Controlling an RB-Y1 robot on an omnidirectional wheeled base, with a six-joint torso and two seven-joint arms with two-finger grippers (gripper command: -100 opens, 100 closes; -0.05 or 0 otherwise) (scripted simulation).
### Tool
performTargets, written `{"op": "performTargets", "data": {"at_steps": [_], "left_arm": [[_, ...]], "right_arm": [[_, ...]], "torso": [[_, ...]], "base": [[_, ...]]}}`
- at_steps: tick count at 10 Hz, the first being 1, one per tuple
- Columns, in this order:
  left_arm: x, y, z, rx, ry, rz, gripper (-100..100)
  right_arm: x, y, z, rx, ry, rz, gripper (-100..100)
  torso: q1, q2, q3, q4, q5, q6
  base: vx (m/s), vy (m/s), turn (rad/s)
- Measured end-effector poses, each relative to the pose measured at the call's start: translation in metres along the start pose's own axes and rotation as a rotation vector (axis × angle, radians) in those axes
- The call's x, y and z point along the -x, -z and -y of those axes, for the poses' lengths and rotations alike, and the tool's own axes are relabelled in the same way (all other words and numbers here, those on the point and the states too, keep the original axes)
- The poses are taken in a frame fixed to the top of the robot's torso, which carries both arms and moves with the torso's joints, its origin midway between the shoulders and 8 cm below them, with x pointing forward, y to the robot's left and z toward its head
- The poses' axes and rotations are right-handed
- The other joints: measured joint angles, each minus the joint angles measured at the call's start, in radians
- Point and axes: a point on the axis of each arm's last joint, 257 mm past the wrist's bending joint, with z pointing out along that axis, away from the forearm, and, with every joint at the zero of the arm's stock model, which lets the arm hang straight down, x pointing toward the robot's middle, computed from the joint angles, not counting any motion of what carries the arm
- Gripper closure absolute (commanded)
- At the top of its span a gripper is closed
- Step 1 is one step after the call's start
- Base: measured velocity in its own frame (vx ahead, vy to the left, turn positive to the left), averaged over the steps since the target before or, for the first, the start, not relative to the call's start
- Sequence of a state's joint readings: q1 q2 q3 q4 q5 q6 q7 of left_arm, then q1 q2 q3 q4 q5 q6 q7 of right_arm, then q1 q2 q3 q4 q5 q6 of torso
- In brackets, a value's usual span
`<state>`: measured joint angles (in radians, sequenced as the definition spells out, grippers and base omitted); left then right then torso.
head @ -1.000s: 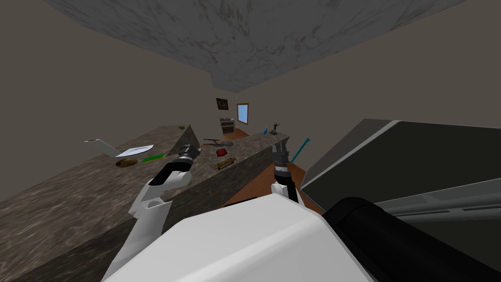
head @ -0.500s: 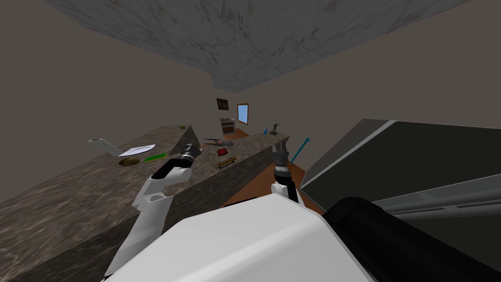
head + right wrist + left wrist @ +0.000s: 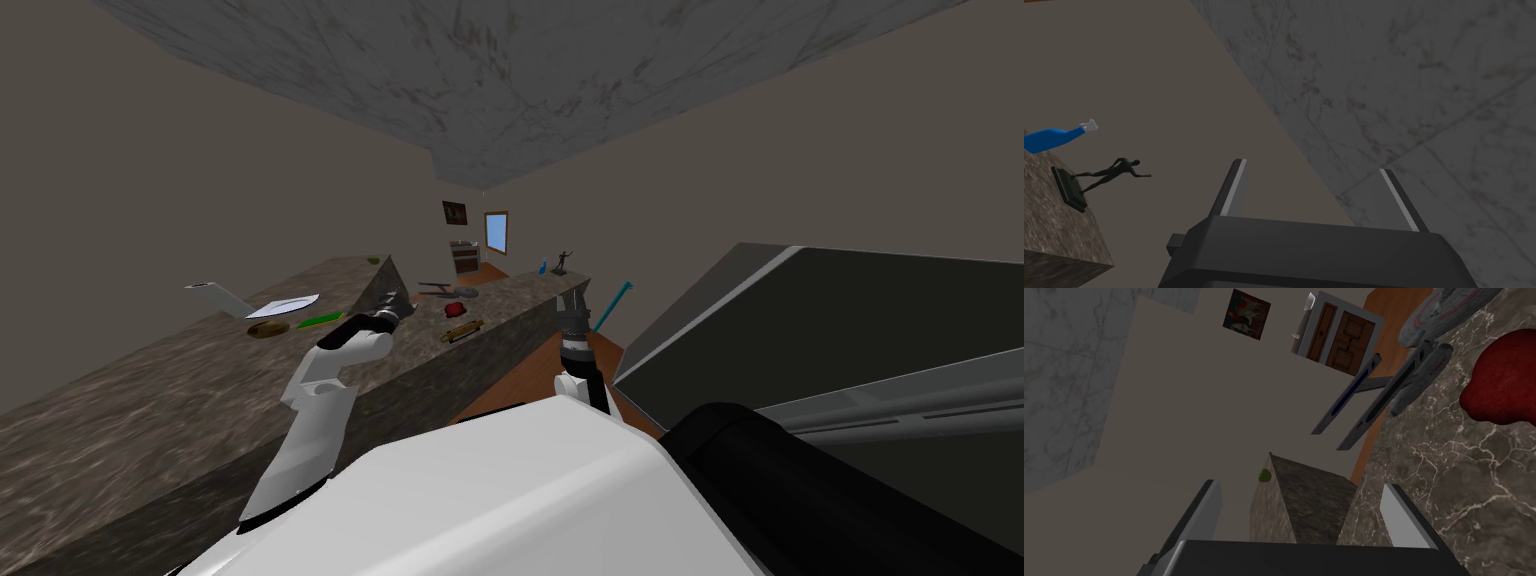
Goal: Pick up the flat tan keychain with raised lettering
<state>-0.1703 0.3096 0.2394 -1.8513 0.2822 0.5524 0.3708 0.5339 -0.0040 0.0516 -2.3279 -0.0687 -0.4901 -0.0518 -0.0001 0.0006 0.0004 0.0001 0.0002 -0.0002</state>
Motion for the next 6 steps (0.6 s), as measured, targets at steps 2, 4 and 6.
{"op": "performTargets", "data": {"at_steps": [2,4,6], "left_arm": [[0.001,-0.009,-0.008,0.049,0.025,0.016,-100],[0.005,-0.016,-0.017,0.105,0.051,0.036,-100],[0.008,-0.023,-0.026,0.150,0.065,0.053,-100]], "right_arm": [[0.000,0.000,0.000,0.000,0.000,0.000,0],[0.000,0.000,0.000,0.000,0.000,0.000,0],[0.000,0.000,0.000,0.000,0.000,0.000,0]], "torso": [[0.000,0.000,0.000,0.000,0.000,0.000],[-0.001,0.000,0.000,0.000,0.000,0.000],[-0.001,-0.001,0.000,0.000,0.000,0.000]], "base": [[-0.013,-0.004,-0.010],[-0.006,-0.004,-0.005],[-0.005,-0.014,-0.015]]}}
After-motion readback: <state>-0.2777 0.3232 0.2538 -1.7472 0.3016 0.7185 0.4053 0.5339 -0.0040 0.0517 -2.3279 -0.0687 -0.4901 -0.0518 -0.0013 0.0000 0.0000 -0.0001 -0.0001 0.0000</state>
